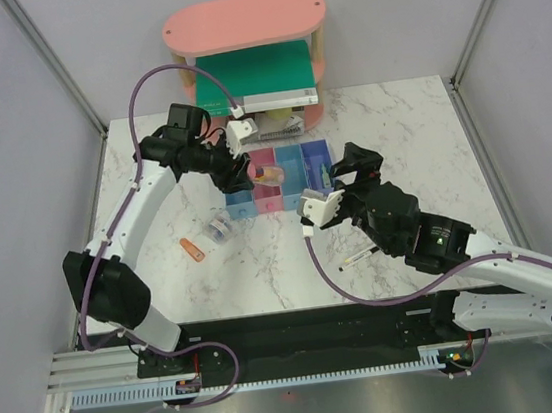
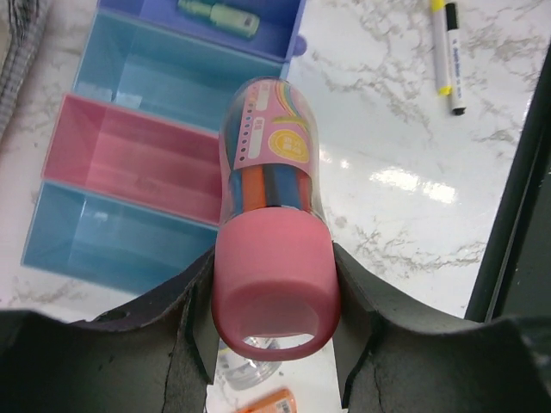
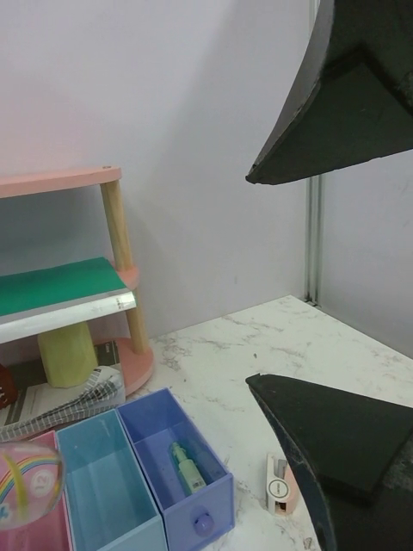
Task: Sort the stationery into containers
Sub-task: Place the pen in the storage box.
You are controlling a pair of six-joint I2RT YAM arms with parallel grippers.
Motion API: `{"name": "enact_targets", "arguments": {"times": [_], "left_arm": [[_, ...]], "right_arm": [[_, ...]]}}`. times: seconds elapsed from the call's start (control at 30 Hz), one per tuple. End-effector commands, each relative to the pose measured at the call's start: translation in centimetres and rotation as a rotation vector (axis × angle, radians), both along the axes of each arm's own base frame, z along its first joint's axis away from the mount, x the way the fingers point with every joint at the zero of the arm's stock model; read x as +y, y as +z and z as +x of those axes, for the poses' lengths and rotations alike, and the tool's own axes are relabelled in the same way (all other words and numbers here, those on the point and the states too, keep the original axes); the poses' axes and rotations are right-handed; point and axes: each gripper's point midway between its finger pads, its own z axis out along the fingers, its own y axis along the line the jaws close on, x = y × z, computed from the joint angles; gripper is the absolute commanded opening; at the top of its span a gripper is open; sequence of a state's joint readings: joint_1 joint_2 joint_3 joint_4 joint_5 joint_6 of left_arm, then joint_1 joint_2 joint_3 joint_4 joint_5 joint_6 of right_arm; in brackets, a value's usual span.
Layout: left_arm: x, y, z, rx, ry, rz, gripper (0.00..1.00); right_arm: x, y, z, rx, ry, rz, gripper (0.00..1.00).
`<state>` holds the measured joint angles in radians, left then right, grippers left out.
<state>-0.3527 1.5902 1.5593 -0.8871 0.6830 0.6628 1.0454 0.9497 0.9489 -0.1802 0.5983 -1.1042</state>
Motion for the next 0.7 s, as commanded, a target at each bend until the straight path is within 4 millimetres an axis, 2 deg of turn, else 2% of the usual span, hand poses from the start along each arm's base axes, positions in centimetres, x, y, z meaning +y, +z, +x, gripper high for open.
{"name": "enact_targets", "arguments": {"times": [0.0,0.13,0.17,0.2,0.27,0.3,0.43,0.67], "left_arm": [[2.4,-0.3,2.9,-0.026,0.084,0.084,0.02],[5.3,-2.3,5.4,0.02,0.191,0.196,0.02],[5.9,-2.9,5.5,0.047,0.208,0.217,0.02],[6.3,-2.7,6.2,0.045,0.227,0.228,0.02],[7.6,-4.6,7.0,0.099,0.271,0.279,0.02],[7.8,-4.4,7.6,0.093,0.28,0.287,0.02],[9.0,-6.7,8.7,0.134,0.31,0.361,0.02],[10.1,-8.0,10.4,0.139,0.339,0.444,0.02]], "right_arm": [[-0.8,2.3,0.3,-0.036,-0.042,0.057,0.98],[-1.0,2.3,0.4,-0.037,-0.048,0.058,0.98],[-1.1,2.4,0.4,-0.039,-0.048,0.061,0.98],[-1.1,2.3,0.4,-0.038,-0.05,0.06,0.98],[-1.1,2.3,0.4,-0.037,-0.05,0.062,0.98],[-1.1,2.2,0.4,-0.036,-0.049,0.061,0.98],[-1.1,2.1,0.3,-0.033,-0.046,0.061,0.98],[-1.1,1.6,0.3,-0.029,-0.04,0.059,0.98]]}}
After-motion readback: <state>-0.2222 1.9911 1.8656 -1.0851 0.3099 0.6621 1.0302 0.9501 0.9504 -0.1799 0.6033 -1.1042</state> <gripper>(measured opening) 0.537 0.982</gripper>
